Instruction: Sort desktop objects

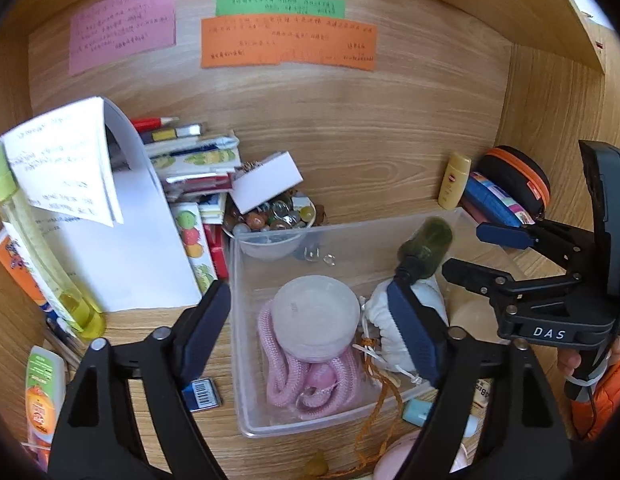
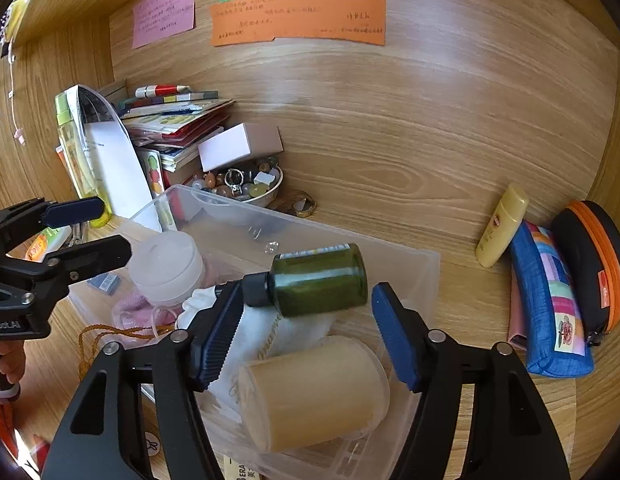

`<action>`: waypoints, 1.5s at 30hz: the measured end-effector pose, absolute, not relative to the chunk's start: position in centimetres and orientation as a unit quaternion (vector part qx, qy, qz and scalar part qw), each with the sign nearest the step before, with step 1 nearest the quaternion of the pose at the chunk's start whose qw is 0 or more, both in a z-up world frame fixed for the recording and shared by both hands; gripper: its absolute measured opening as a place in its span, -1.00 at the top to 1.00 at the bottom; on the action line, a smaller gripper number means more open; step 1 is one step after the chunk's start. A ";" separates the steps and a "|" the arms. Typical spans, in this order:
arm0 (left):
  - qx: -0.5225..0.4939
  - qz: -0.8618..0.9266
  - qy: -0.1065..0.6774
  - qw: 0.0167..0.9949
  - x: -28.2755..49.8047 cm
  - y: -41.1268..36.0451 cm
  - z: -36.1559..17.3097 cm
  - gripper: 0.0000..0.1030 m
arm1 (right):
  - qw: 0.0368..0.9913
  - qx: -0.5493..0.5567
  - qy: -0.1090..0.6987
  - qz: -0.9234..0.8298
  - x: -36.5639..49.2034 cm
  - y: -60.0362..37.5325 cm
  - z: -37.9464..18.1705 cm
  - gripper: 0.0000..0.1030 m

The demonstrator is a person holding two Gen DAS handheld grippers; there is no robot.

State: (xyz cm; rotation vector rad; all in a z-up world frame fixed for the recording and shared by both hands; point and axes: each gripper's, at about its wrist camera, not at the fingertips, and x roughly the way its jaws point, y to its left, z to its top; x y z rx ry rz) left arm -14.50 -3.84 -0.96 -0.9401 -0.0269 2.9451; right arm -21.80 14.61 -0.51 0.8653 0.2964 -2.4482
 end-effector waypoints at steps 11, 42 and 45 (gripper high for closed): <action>-0.293 0.955 -0.022 -0.030 -11.5 -8.7 0.5 -0.90 | 0.258 0.271 0.096 -0.922 -19.4 16.0 2.5 -0.58; -0.446 0.889 -0.003 -0.106 -13.4 -11.7 -10.5 -0.91 | 0.216 0.343 0.117 -0.907 -12.1 22.5 -3.9 -0.62; -0.444 0.889 -0.009 -0.112 -13.6 -11.9 -10.5 -0.91 | 0.222 0.352 0.120 -0.901 -12.0 22.6 -4.4 -0.62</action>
